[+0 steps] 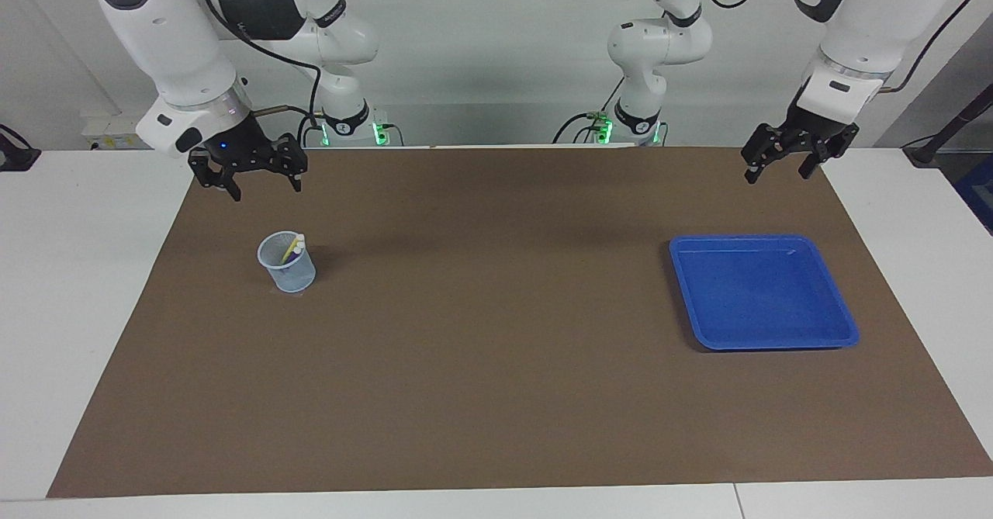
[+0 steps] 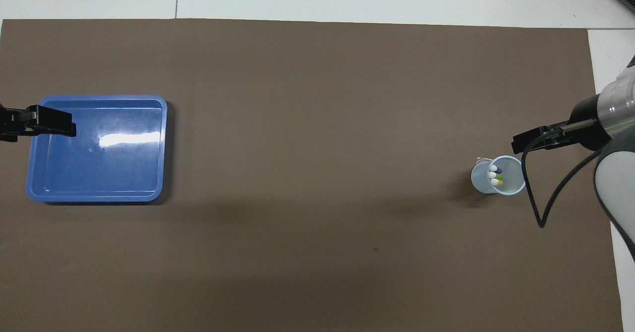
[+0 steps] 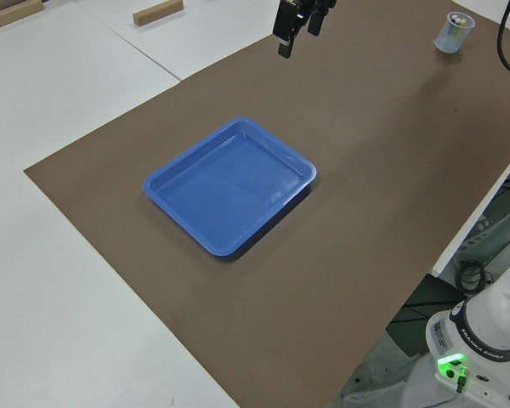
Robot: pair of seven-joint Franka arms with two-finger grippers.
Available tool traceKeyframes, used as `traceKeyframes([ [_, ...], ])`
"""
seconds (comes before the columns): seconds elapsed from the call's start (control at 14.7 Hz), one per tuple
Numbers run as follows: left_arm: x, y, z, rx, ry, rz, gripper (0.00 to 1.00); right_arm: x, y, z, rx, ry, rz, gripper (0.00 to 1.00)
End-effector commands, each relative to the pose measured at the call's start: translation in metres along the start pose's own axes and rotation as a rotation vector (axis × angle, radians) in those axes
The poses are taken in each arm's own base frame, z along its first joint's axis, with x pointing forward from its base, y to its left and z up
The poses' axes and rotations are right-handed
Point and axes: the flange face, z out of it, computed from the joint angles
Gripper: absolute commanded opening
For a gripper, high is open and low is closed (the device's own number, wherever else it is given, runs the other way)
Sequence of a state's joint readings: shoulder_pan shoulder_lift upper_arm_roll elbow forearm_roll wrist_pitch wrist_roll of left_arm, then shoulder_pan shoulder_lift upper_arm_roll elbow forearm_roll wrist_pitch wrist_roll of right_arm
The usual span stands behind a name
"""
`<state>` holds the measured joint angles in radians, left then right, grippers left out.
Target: Transfer and insert pens with both arms
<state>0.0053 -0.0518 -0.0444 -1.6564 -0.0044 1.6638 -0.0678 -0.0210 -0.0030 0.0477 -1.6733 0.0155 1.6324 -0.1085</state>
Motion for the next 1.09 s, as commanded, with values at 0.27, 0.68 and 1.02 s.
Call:
traceKeyframes([
  [0.27,-0.006,-0.002,-0.002,-0.013,0.020,0.009,1.00,-0.005,0.032,-0.024,0.039,0.075,0.088,1.00],
  [0.68,-0.006,-0.002,-0.002,-0.013,0.021,0.009,1.00,-0.009,0.044,-0.026,0.022,0.069,0.102,1.00],
  [1.02,-0.005,-0.002,-0.002,-0.013,0.023,0.009,1.00,-0.015,0.043,-0.035,0.011,0.081,0.095,1.00],
])
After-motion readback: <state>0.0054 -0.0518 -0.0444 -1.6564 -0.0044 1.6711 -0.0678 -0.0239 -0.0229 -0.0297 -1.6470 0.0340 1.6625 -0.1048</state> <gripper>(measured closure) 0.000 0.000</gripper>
